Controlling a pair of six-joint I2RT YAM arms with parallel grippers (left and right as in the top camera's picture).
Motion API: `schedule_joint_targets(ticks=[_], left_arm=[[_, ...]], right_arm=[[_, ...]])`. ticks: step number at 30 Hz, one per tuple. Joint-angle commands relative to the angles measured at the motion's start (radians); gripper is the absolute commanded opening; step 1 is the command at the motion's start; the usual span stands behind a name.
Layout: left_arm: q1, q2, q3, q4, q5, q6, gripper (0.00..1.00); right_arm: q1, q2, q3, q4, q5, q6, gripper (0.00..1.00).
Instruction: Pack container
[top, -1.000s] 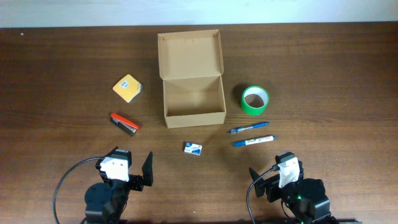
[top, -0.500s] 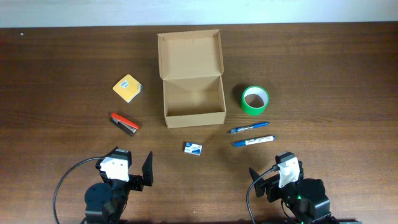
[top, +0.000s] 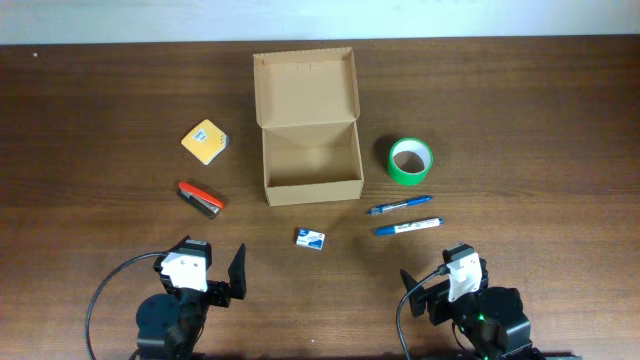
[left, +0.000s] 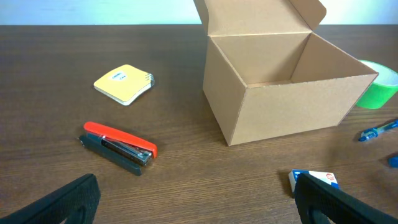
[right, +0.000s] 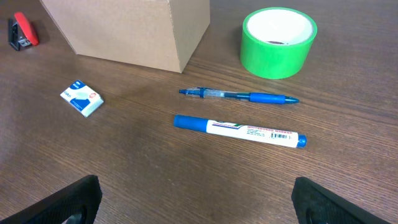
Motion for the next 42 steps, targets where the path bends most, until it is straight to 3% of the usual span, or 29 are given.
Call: schedule_joint_targets(ticks=[1, 14, 19, 24, 31, 35, 38, 42], left_arm=[[-0.001, -0.011, -0.009, 0.003, -0.003, 0.016, 1.0], [-0.001, -0.011, -0.009, 0.003, -0.003, 0.016, 1.0], [-0.001, -0.011, -0.009, 0.003, -0.003, 0.016, 1.0], [-0.001, -0.011, -0.009, 0.003, -0.003, 0.016, 1.0], [-0.001, -0.011, -0.009, 0.003, -0.003, 0.016, 0.99], [-0.001, -0.011, -0.009, 0.003, -0.003, 0.016, 1.0], [-0.001, -0.011, -0.009, 0.003, -0.003, 0.016, 1.0], [-0.001, -0.011, -0.009, 0.003, -0.003, 0.016, 0.99]], right_arm=[[-0.008, -0.012, -0.007, 0.0, 0.016, 0.004, 0.99], [-0.008, -0.012, -0.006, 0.009, 0.014, 0.03, 0.99], [-0.008, -0.012, -0.006, 0.081, -0.037, 0.378, 0.99], [-0.007, -0.012, -0.006, 0.086, -0.061, 0.613, 0.99], [-0.007, -0.012, -0.006, 0.118, -0.059, 0.613, 0.99], [-0.007, -0.011, -0.006, 0.254, -0.056, 0.601, 0.99], [-0.008, 0.013, 0.011, 0.365, -0.052, 0.539, 0.99], [-0.008, 0.129, 0.092, 0.389, -0.011, 0.445, 0.99]])
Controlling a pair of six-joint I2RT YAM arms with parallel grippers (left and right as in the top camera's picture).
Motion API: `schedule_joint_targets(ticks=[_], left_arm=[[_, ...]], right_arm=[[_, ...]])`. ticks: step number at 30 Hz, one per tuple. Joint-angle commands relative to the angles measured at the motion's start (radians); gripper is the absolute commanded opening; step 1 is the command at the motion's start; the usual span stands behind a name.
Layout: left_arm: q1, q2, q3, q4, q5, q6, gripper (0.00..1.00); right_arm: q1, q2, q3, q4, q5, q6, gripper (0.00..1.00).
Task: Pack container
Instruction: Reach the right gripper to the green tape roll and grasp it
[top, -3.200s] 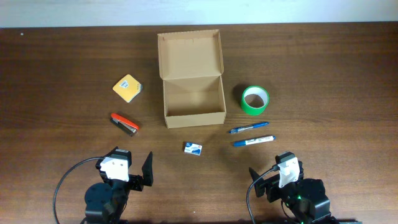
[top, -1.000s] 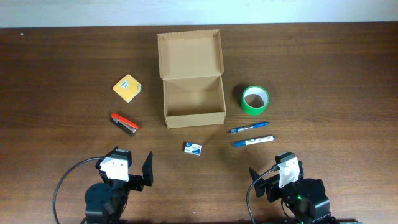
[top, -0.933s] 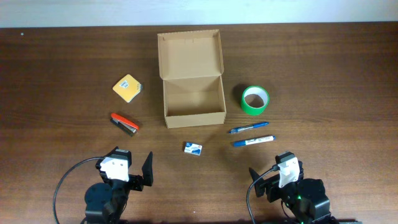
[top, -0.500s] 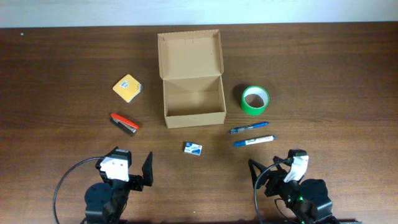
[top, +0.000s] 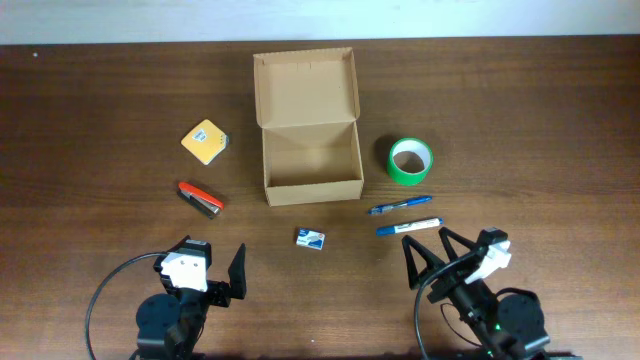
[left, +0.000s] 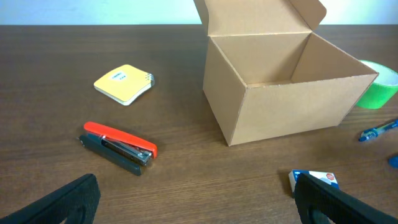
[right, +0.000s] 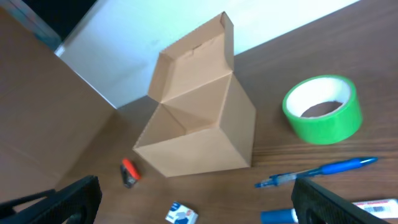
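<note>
An open cardboard box (top: 310, 145) stands mid-table with its lid flap up and nothing showing inside. To its left lie a yellow note pad (top: 204, 141) and a red-and-black stapler (top: 200, 198). A small blue-and-white packet (top: 310, 238) lies in front of the box. To the right are a green tape roll (top: 410, 160), a blue pen (top: 400, 206) and a blue marker (top: 409, 226). My left gripper (top: 205, 268) rests open at the near left edge. My right gripper (top: 435, 255) is open, raised and tilted, just short of the marker (right: 323, 213).
The dark wooden table (top: 520, 110) runs to a pale wall at the back. In the right wrist view a brown panel (right: 37, 112) fills the left side. Bare wood lies between the packet (left: 314, 179) and the stapler (left: 118, 148).
My right gripper has risen, tilted and come forward toward the marker; its view now takes in the box and wall. The left arm and all objects are unchanged.
</note>
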Motion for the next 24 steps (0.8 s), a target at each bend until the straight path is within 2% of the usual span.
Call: schedule_joint_targets(ticks=[1, 10, 17, 24], left_arm=[[-0.001, -0.011, -0.009, 0.003, -0.003, 0.016, 1.0], [-0.001, -0.011, -0.009, 0.003, -0.003, 0.016, 1.0], [-0.001, -0.011, -0.009, 0.003, -0.003, 0.016, 1.0], [-0.001, -0.011, -0.009, 0.003, -0.003, 0.016, 1.0]], right_arm=[[-0.008, 0.12, 0.099, 0.009, 0.039, -0.114, 0.99], [-0.008, 0.699, 0.495, -0.007, 0.064, -0.321, 0.99], [-0.008, 1.147, 0.844, -0.051, 0.124, -0.423, 0.99], [-0.074, 1.462, 1.129, -0.154, 0.134, -0.453, 0.99]])
